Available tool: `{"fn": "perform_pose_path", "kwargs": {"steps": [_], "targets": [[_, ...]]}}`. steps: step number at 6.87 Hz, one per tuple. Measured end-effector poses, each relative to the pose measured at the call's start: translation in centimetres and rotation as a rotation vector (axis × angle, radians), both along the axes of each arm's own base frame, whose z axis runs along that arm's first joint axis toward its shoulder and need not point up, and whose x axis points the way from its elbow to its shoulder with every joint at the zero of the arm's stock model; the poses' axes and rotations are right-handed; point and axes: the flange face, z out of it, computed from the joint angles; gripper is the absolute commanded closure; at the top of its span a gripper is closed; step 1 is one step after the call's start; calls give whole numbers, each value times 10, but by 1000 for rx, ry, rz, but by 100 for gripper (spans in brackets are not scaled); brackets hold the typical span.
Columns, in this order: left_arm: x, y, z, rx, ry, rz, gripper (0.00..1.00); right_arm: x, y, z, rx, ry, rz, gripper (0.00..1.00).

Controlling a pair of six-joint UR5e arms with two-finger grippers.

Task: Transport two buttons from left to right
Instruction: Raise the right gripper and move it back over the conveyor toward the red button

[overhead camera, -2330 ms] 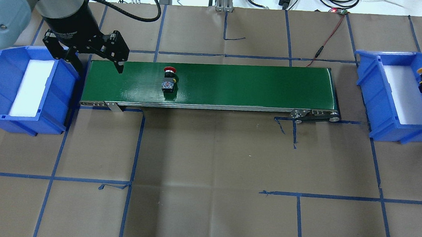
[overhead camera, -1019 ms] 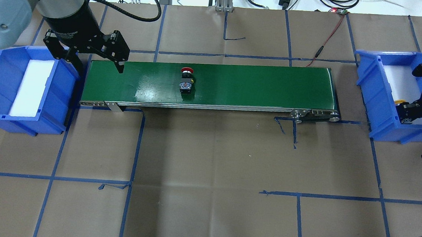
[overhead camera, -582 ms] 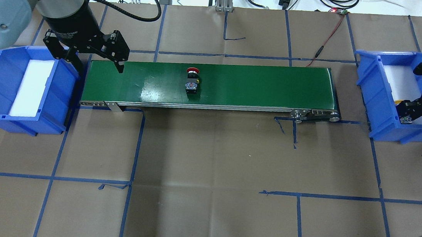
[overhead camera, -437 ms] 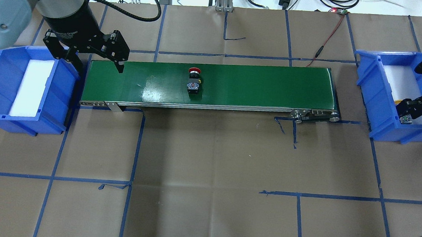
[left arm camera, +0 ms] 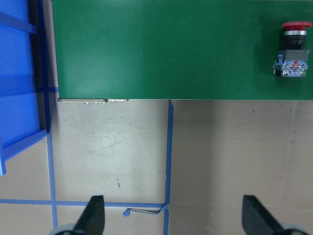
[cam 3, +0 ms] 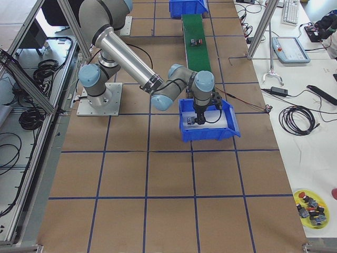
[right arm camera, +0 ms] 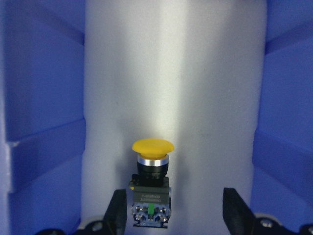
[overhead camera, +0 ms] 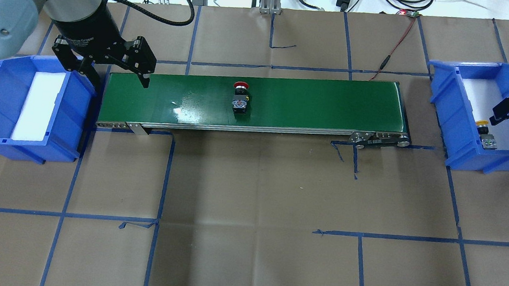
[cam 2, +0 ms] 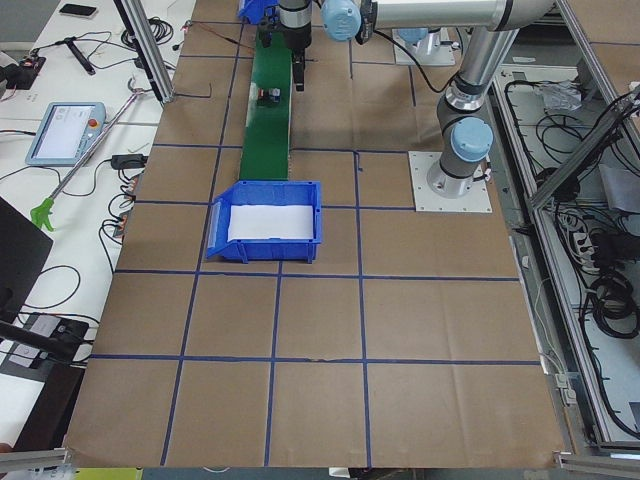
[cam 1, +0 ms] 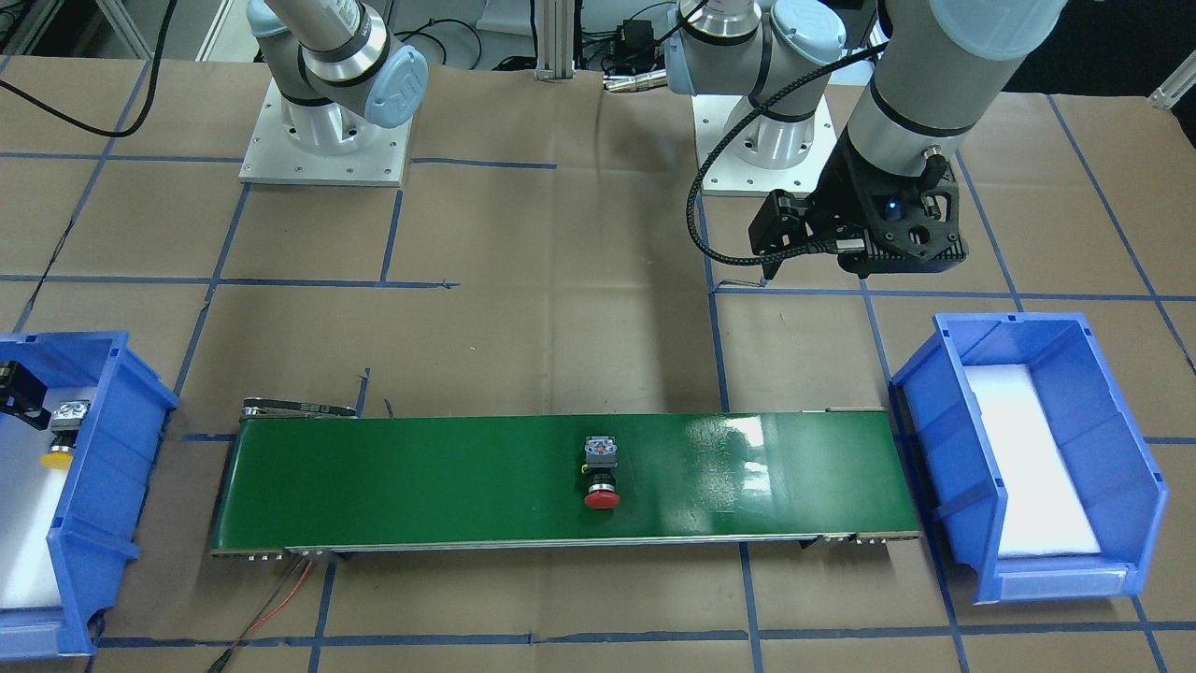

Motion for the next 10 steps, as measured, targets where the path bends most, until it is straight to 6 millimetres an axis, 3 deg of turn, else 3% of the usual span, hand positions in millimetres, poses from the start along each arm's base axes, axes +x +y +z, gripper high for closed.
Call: {"fn": "perform_pose_path", "kwargs": {"steps": [2, 3, 6, 9, 10], "targets": [[0, 0, 0, 0, 0, 0, 0, 22, -3, 54, -4, 2, -40, 0], [0, 0, 0, 0, 0, 0, 0, 48, -11, 80, -9, 15, -18, 0], [0, 0, -1, 1, 0, 2, 0, 170, -24, 133, 37, 74, -23, 0], [0, -1, 0, 0, 0, 2, 0, 330, -13, 152, 3, 70, -127, 0], [0, -1, 0, 0, 0, 1, 0, 362, -6, 151, 3, 66, -139, 0]]}}
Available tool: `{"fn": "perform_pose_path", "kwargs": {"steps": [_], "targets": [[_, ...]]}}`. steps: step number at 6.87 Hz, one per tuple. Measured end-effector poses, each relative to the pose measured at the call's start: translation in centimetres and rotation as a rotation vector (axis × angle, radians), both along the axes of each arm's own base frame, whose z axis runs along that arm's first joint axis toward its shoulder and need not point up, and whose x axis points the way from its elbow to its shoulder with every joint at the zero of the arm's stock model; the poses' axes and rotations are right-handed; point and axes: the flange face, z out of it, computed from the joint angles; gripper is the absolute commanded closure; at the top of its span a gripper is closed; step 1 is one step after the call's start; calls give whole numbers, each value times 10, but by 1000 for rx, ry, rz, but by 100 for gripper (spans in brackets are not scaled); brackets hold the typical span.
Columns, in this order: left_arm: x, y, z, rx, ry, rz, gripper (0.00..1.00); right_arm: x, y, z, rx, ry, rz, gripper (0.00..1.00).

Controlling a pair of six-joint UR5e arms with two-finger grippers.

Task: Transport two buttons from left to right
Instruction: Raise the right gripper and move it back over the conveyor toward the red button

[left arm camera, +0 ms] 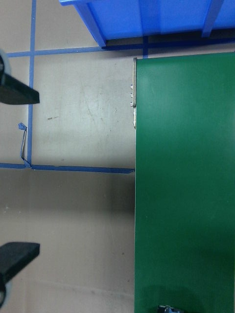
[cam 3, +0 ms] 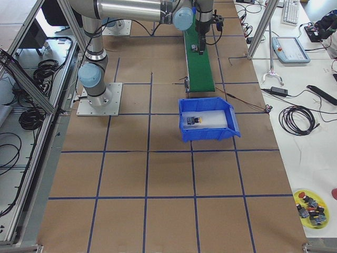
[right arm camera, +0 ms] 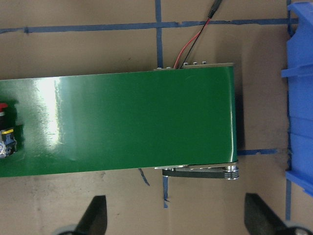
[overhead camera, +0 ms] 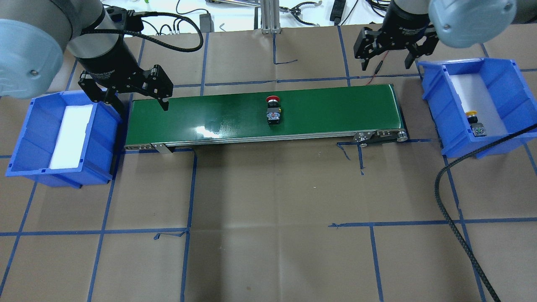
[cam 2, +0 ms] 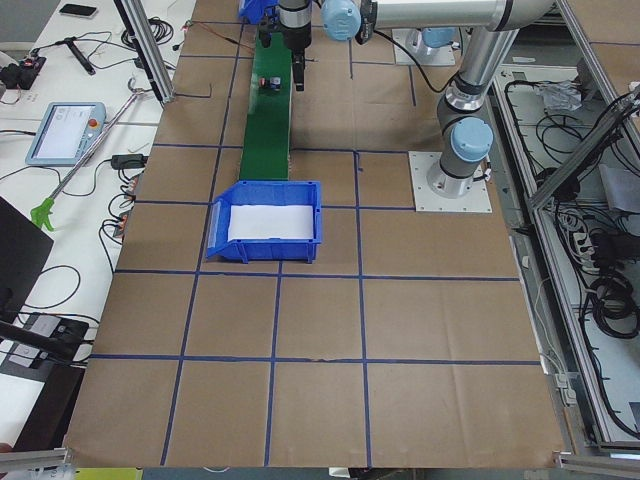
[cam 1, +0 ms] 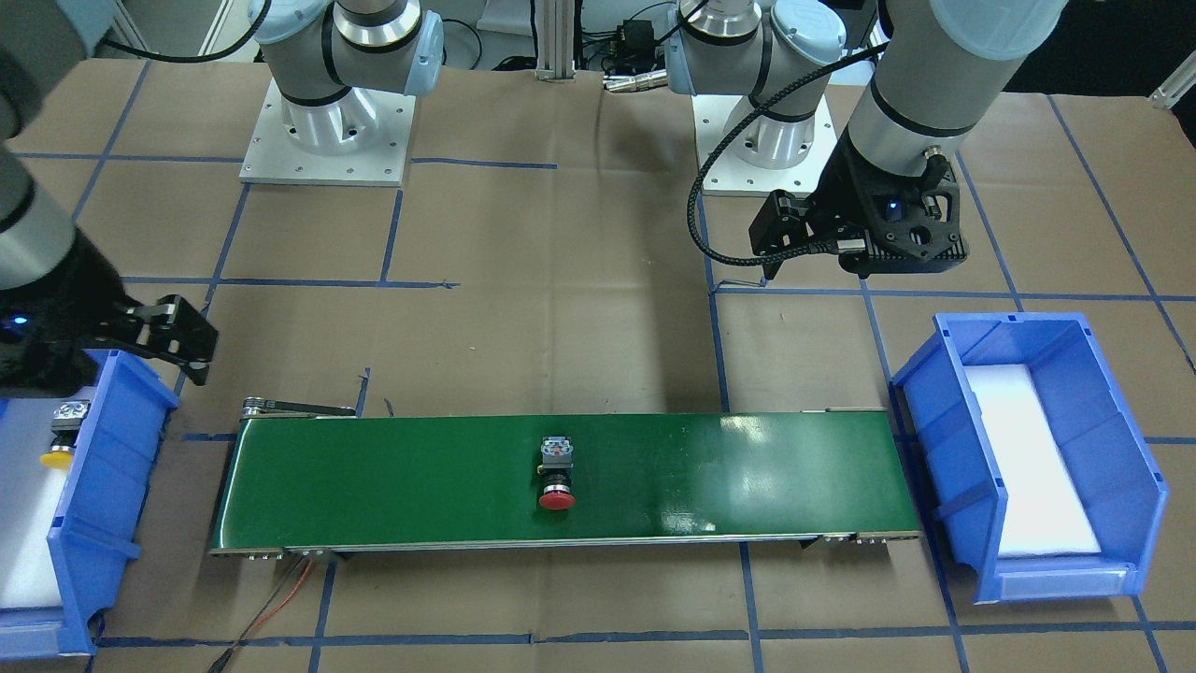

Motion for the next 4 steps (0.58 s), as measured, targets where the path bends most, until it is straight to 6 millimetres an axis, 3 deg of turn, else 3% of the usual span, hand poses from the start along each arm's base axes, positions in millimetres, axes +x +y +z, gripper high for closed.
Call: {"fn": "perform_pose_path", "kwargs": {"steps": [2, 4], "targets": [[0, 0, 0, 0, 0, -1, 0, 19, 5, -1, 1, -2, -3, 0], [0, 0, 0, 1, 0, -3, 0, 21, 6, -1, 0, -4, -1, 0]]}}
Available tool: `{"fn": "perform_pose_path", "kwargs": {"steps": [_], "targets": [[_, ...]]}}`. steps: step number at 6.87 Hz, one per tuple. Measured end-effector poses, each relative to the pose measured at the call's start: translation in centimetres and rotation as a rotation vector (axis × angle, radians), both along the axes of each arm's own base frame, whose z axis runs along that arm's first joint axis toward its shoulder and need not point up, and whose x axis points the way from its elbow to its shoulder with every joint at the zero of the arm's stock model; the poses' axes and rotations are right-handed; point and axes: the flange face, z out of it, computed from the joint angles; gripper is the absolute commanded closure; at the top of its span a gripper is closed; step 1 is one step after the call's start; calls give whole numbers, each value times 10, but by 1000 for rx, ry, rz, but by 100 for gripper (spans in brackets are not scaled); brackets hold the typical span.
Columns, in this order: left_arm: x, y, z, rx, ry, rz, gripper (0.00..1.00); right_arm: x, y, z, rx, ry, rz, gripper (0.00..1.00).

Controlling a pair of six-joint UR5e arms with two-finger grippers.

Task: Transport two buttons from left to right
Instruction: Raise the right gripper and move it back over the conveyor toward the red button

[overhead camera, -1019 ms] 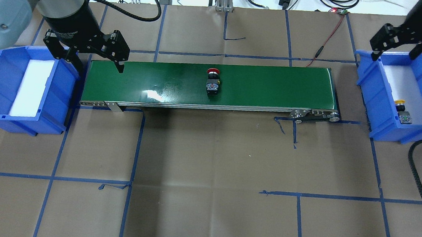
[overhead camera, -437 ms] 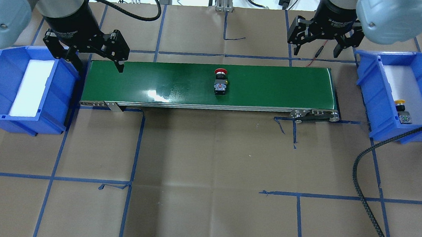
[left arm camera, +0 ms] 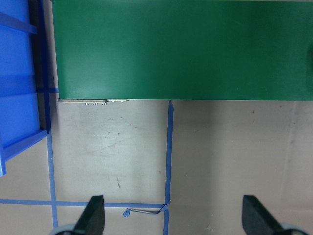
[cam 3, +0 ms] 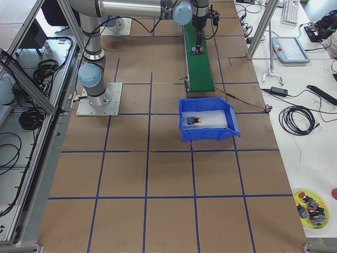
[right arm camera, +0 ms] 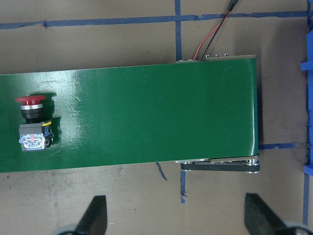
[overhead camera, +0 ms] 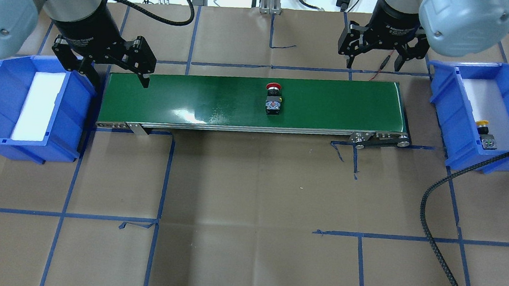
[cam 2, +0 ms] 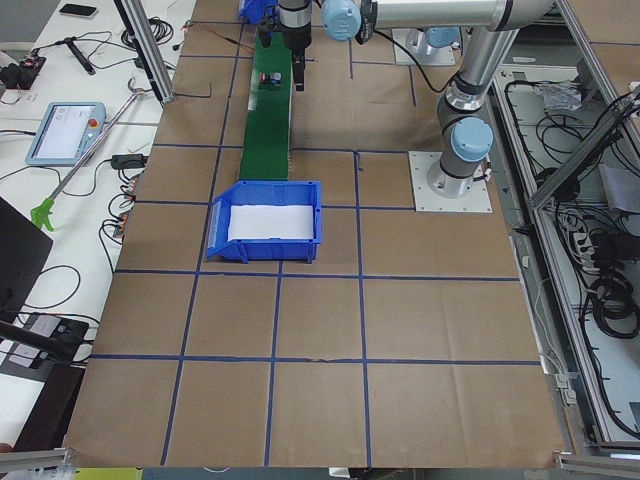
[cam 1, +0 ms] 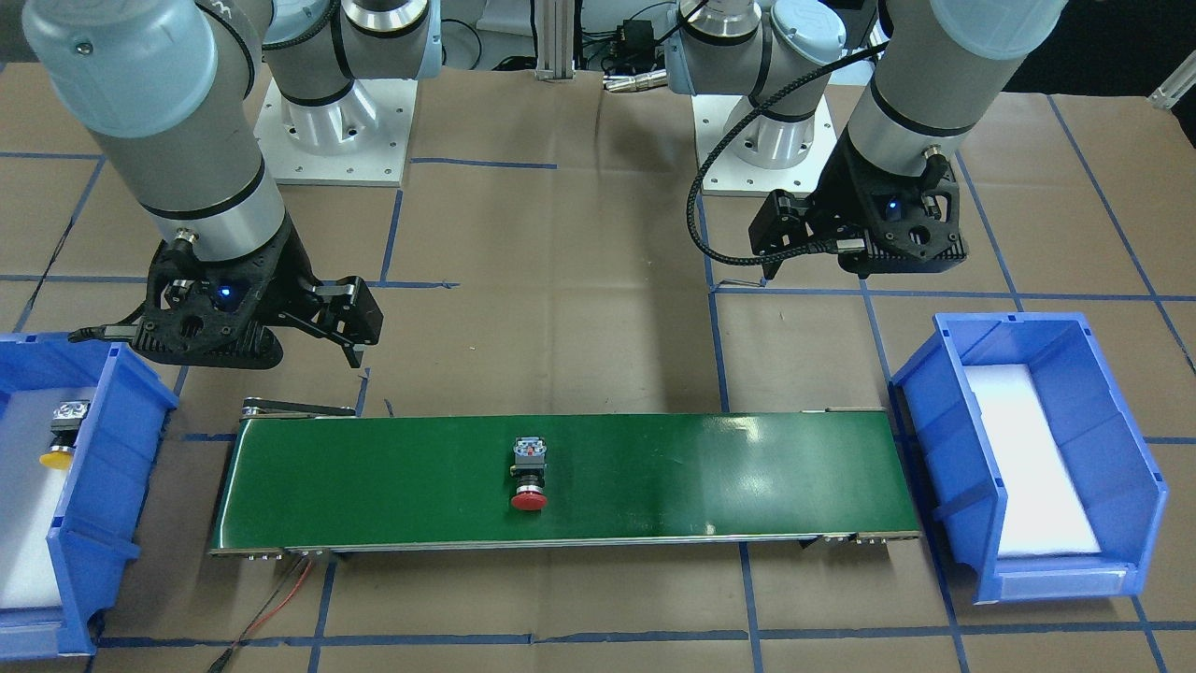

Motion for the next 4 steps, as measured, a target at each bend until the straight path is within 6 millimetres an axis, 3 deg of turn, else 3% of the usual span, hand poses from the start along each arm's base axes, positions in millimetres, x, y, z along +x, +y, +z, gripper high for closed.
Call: {"fn": "perform_pose_path", "kwargs": {"steps": [4], "targets": [[0, 0, 0, -1, 0, 0, 0, 1, -1, -5, 8, 0, 1, 1]]}}
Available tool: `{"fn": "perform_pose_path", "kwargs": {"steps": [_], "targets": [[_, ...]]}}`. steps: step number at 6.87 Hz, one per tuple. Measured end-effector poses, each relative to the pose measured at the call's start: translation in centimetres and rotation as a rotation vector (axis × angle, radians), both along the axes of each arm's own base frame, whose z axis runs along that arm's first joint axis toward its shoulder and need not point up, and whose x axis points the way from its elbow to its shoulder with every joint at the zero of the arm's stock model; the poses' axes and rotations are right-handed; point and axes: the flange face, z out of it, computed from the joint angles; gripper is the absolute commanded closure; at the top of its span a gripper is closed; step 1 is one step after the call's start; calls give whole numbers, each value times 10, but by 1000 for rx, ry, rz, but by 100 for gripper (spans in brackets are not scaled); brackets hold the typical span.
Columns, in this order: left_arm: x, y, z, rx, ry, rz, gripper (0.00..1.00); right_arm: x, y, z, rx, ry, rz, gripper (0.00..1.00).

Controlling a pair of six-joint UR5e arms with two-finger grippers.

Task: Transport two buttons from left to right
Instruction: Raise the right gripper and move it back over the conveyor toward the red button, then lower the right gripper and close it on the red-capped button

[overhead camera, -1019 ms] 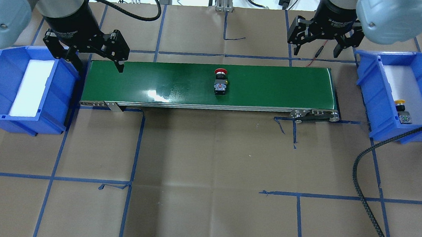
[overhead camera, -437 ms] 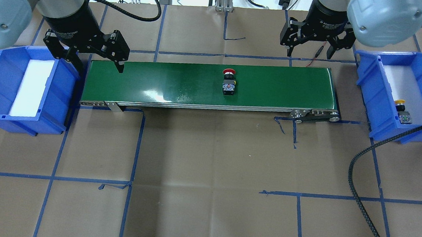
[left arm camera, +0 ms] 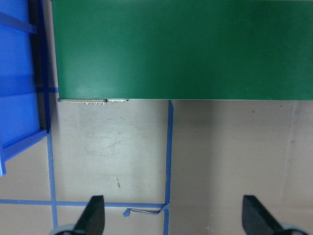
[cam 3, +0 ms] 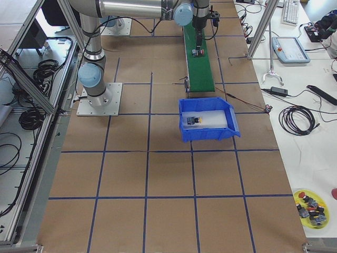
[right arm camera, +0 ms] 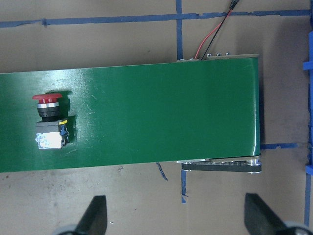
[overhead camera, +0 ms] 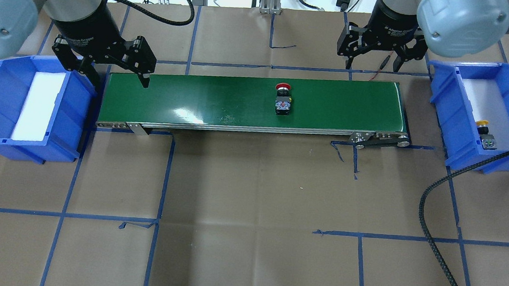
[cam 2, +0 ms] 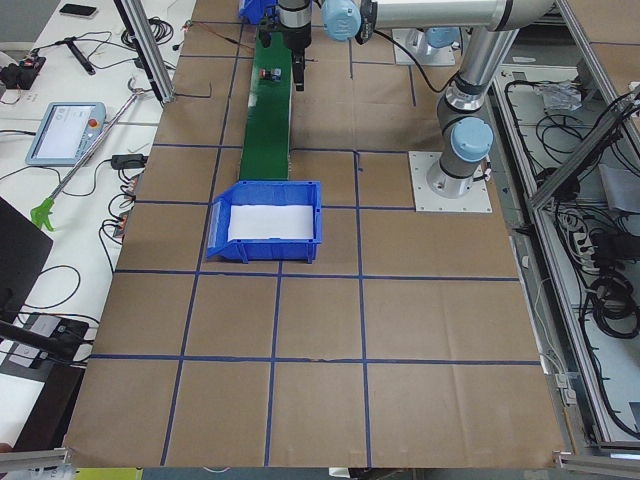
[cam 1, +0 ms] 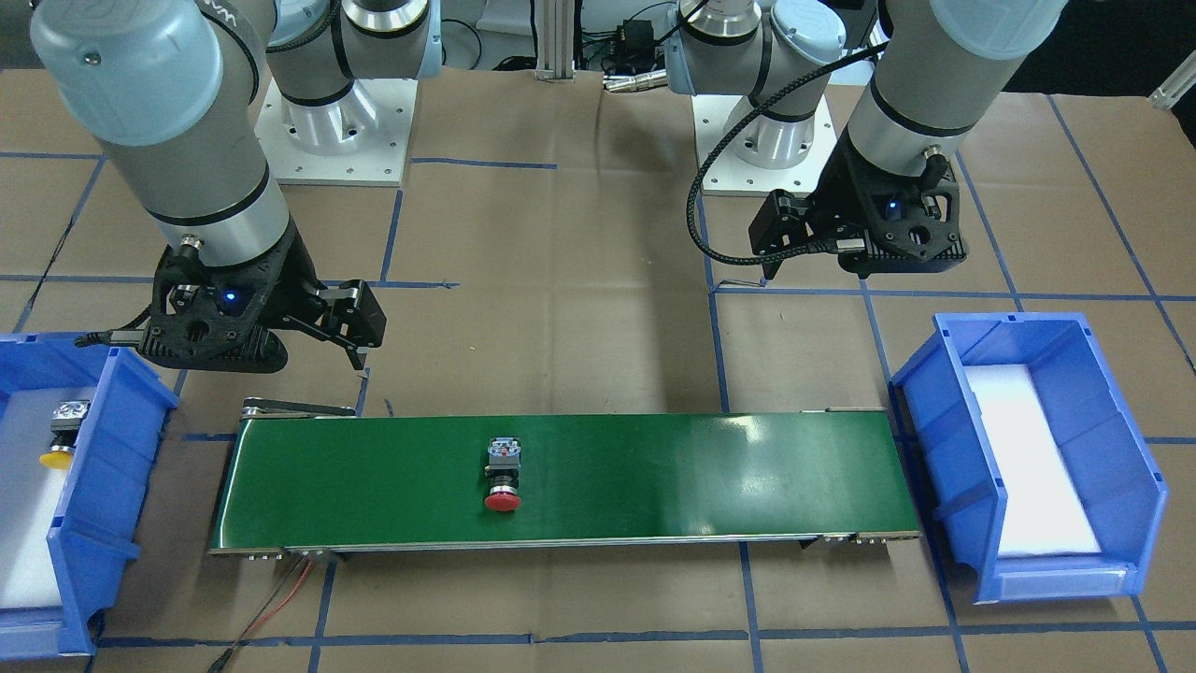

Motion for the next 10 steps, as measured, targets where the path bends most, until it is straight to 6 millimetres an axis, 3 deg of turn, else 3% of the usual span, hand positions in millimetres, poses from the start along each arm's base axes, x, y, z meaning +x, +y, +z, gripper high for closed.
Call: {"fn": "perform_pose_path", "kwargs": {"steps": [3, 6, 10], "targets": [[0, 0, 0, 0, 0, 0, 0, -1, 13, -33, 40, -2, -6, 1], [0, 0, 0, 0, 0, 0, 0, 0, 20, -52, -5, -13, -19, 1], [0, 0, 0, 0, 0, 0, 0, 5, 14, -75, -26, -61, -40, 1]]}}
